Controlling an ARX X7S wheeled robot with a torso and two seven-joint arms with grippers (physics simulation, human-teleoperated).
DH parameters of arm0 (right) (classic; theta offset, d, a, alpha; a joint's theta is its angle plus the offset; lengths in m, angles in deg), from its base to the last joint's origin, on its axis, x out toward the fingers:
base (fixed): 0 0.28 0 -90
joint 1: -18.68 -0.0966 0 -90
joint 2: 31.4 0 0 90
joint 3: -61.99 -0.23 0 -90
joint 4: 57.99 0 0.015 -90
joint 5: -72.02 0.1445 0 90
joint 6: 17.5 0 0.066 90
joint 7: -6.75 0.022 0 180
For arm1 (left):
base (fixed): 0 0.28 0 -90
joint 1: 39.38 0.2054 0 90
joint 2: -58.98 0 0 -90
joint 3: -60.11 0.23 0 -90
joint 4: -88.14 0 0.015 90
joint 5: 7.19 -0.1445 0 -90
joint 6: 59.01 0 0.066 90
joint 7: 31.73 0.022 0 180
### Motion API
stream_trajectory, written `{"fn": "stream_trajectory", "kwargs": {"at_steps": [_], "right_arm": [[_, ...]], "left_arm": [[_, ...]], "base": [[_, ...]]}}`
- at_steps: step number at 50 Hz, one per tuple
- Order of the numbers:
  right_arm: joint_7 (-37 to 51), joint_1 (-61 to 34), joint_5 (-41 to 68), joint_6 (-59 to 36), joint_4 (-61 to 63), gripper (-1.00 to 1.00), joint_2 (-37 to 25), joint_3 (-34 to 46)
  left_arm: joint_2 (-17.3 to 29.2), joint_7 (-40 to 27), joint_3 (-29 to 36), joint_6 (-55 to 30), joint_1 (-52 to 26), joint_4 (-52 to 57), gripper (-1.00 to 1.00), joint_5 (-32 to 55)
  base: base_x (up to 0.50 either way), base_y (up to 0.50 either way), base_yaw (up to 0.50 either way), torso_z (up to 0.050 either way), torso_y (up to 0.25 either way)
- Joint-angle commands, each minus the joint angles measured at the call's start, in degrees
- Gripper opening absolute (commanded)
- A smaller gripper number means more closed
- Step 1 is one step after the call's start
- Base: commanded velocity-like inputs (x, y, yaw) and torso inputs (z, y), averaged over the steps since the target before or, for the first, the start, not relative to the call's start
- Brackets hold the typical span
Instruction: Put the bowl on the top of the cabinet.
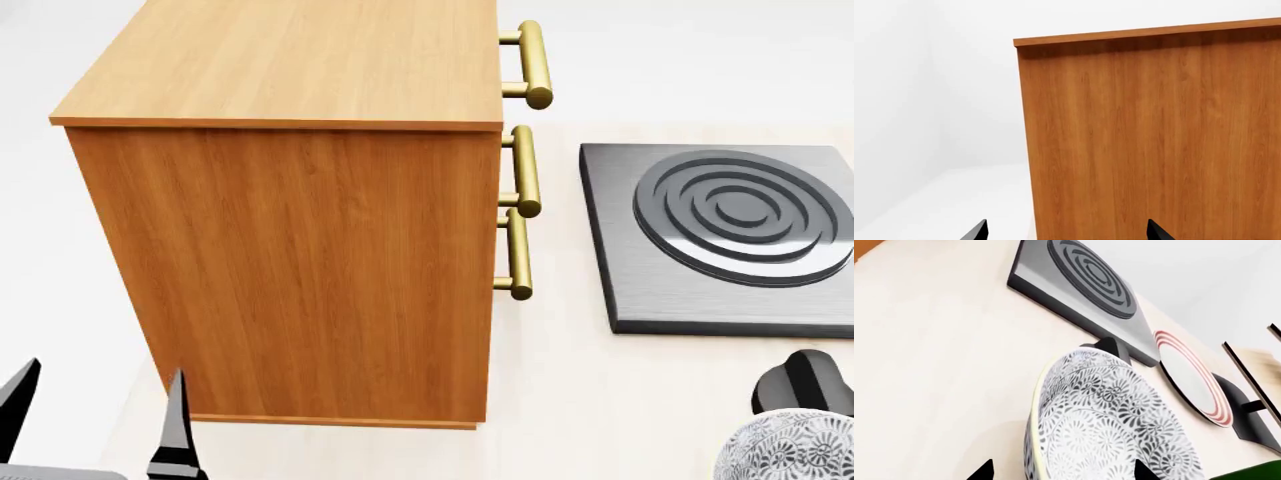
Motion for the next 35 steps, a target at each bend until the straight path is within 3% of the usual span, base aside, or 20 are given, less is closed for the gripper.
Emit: {"fn": "stream_trajectory", "kwargs": {"at_steps": [1,35], "right_arm": [[-0.08,-0.79,0.07,0.78,-1.96,1.00,0.31,-0.10],[0.04,-0.55,0.21,1.74,-3.05,1.00,0.25,-0.45]], "left_arm": [[0.22,-0.24,0.09,-0.06,-0.02,0.08,1.00,0.03],[0.58,-0.73,0.64,-0.26,-0.26,0.31,1.00,0.29]], "base": [[0.00,0.00,0.00,0.000,0.000],[0.00,0.00,0.00,0.000,0.000]]}}
